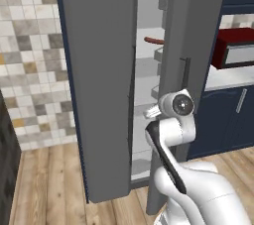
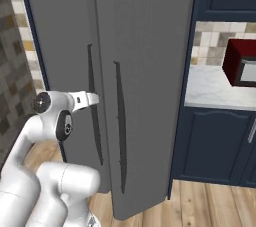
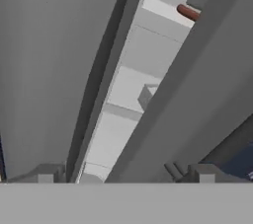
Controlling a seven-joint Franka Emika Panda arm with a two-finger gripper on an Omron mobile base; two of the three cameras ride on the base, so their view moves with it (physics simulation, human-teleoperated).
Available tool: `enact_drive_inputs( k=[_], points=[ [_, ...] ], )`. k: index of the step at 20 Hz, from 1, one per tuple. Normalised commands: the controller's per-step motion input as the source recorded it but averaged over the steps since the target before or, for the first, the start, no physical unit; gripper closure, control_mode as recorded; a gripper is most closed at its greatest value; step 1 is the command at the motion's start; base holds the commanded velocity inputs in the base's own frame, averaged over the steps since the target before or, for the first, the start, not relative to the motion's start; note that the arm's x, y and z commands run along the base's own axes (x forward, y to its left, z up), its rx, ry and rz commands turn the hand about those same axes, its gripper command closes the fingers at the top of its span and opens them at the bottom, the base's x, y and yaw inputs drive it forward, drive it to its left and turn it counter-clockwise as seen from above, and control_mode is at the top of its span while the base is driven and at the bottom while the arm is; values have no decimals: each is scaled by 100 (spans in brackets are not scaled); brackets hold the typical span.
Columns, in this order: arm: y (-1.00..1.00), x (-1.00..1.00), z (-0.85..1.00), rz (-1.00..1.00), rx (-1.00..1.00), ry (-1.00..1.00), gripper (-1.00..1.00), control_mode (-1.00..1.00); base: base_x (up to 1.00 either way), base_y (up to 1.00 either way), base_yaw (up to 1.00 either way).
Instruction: Move the hot dog bun to the plate on the dining table and place the condiment next to that plate. Then navigate to the fridge and take the sausage and place it on the plate as well.
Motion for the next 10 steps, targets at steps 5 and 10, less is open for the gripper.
enact_drive_inputs(
  k=[5, 10],
  points=[
    [43, 36, 52, 8, -27, 11, -100, -100, 0, 0, 0],
    [8, 65, 22, 4, -18, 15, -100, -100, 0, 0, 0]
  ],
)
